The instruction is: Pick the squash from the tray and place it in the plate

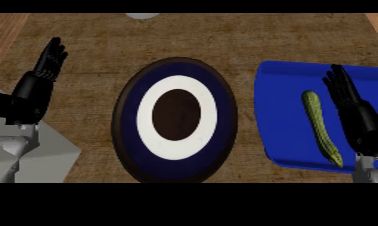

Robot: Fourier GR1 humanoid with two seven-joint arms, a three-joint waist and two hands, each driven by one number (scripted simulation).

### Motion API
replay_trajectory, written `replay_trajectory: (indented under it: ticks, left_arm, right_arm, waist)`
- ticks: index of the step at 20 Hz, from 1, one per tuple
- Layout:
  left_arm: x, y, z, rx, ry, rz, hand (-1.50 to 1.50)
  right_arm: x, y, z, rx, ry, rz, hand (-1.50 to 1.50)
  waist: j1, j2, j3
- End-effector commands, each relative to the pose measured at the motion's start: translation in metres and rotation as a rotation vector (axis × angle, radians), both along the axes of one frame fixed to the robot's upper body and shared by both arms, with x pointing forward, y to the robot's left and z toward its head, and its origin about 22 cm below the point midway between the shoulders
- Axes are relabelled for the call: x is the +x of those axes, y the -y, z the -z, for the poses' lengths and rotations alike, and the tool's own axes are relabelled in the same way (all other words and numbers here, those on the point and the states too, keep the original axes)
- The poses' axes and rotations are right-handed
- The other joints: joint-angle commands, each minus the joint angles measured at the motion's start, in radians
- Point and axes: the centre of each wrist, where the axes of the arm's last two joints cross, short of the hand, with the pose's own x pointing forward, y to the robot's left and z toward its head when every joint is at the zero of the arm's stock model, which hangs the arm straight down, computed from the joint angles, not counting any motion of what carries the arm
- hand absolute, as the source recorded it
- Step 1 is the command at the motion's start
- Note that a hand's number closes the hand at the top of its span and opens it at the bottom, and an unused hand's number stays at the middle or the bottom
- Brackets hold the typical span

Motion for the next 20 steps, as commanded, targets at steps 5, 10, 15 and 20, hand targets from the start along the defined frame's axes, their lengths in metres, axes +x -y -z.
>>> replay_trajectory:
  ticks: [5,10,15,20]
  left_arm:
    - [-0.015,0.02,0.032,-0.045,-0.124,0.013,0.0]
    - [-0.035,0.038,0.056,-0.11,-0.232,0.03,0.0]
    - [-0.059,0.044,0.062,-0.079,-0.179,0.044,0.0]
    - [-0.135,0.025,0.042,-0.057,-0.029,0.046,0.0]
  right_arm:
    - [0.05,-0.065,-0.017,0.199,-0.232,0.04,1.5]
    - [0.044,-0.038,-0.022,-0.095,-0.055,0.444,-1.5]
    - [0.033,-0.046,-0.011,-0.151,0.003,0.362,-1.5]
    - [0.027,-0.033,-0.011,-0.254,0.035,0.401,-1.5]
  waist:
    - [0.044,-0.022,-0.03]
    - [0.033,-0.025,-0.03]
    - [0.03,-0.032,-0.018]
    - [-0.016,-0.012,-0.02]
